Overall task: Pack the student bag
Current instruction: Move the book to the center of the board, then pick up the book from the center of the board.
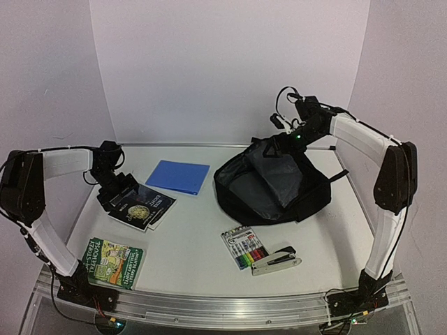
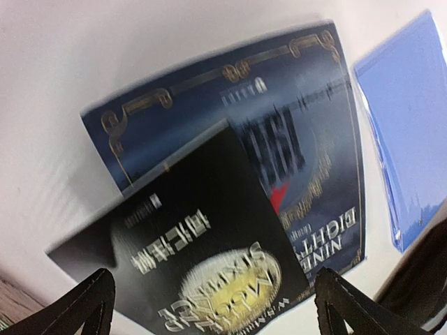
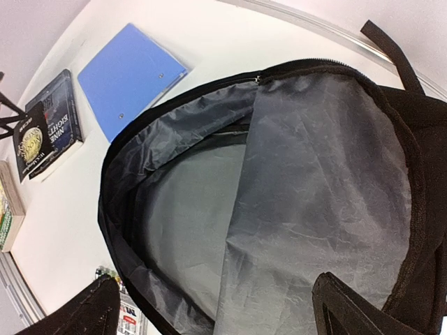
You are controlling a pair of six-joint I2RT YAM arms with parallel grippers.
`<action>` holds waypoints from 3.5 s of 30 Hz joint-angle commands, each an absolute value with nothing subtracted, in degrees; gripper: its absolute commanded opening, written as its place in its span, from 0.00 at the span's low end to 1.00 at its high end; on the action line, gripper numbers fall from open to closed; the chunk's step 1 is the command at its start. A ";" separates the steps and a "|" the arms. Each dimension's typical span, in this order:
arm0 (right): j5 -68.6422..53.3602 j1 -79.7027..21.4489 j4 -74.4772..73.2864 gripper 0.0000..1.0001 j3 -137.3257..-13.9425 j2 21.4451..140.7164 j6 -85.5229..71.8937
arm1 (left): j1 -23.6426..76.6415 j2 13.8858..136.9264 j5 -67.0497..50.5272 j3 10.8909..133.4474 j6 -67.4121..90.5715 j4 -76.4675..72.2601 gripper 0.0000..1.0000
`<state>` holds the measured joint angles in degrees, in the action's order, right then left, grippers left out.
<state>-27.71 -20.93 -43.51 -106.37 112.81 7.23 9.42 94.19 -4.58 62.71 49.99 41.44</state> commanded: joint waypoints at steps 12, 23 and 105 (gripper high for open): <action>-29.07 -21.50 -45.57 0.95 -110.10 112.66 7.96 | 5.46 107.38 -5.36 75.03 33.39 44.05 0.93; -29.01 -21.49 -45.95 0.93 -110.64 112.84 8.47 | 20.64 108.57 -7.04 73.92 31.72 48.24 0.75; -31.99 -48.88 -12.04 0.57 -131.10 157.38 -17.02 | 9.46 106.76 -27.69 61.00 46.08 16.96 0.42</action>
<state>-29.08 -47.95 -6.53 -134.11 158.06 -15.15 9.51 107.63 -24.60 62.75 44.12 21.69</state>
